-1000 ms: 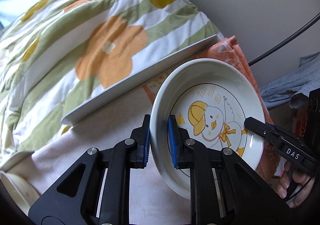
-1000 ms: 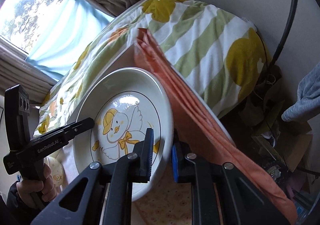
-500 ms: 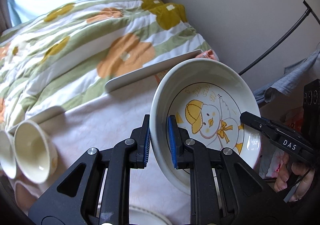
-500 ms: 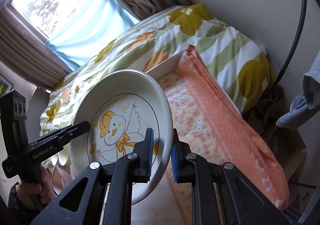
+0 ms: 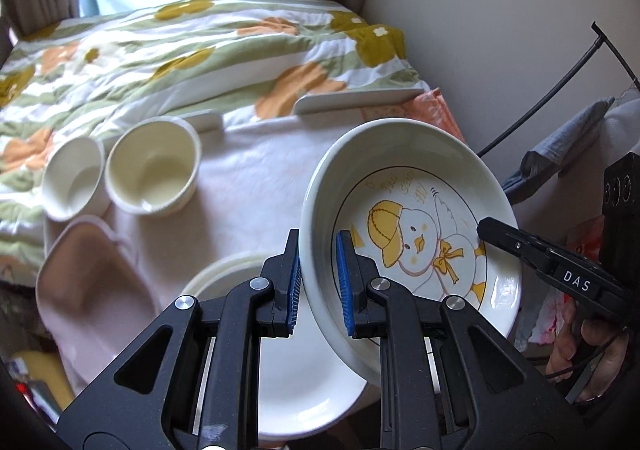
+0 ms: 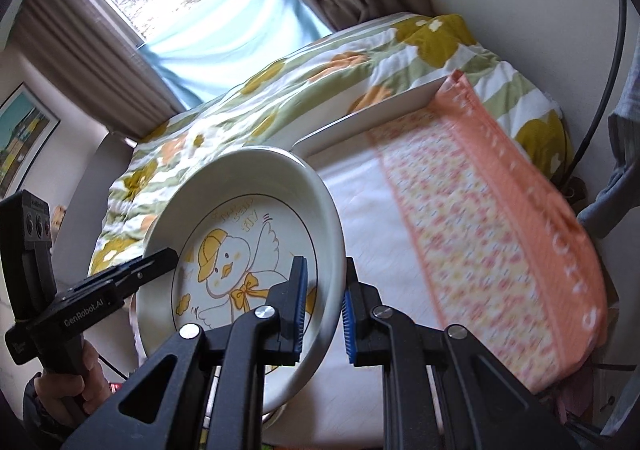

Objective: Organize plates and bowls
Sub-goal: 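Lift the small duck plate with both grippers and carry it onto the stack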

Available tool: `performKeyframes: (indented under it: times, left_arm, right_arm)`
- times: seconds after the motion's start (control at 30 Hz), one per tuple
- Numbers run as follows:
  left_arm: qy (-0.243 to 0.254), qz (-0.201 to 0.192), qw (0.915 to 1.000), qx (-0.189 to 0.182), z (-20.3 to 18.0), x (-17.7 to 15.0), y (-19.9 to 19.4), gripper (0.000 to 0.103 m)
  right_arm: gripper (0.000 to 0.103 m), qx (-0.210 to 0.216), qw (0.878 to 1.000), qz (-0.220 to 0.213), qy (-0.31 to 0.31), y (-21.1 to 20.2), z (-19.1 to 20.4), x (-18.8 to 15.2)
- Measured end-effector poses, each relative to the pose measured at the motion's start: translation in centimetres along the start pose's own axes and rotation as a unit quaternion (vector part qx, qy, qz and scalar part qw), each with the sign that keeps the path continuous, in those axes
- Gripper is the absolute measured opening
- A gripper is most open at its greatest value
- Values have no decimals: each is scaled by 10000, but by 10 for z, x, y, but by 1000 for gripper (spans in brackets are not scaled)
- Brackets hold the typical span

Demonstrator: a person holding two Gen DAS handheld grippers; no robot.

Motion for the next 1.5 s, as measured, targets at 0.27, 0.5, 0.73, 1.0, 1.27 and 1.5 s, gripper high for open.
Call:
performKeyframes:
  times: [0.27,0.5,0.73,1.0,1.27,1.5]
  left_arm:
    - [-467,76,9987,203,34,-69,-16,15]
    - [-1112,261,9929,331,61,-120,4,15]
    - [-1455,337,9875,497,83,-145,24,15]
    - [-1582,361,9849,601,93,-140,37,15]
    - [-1266,421,9864,962,93,-139,40,15]
    - [-764,534,9823,1626,87,-140,38,15]
  right_arm:
    - [15,6,9980,479,-423,22,20,-58]
    - [15,112,9930,816,-845,54,32,-82]
    - [15,162,9884,870,-1238,82,44,-88]
    - [15,187,9862,901,-1378,100,45,-85]
    - [15,109,9849,868,-1492,102,44,-84]
    - [15,69,9827,875,-1634,103,47,-86]
Point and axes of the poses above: each gripper's, at about its wrist camera, not at the fingertips, and y roughly the way its jaws point, z to its left, x to its top, the point moved 9 cm from there along y, roughly the way its jaws point, and after that the axes turned 3 degrees about y, right-handed, at the moved point
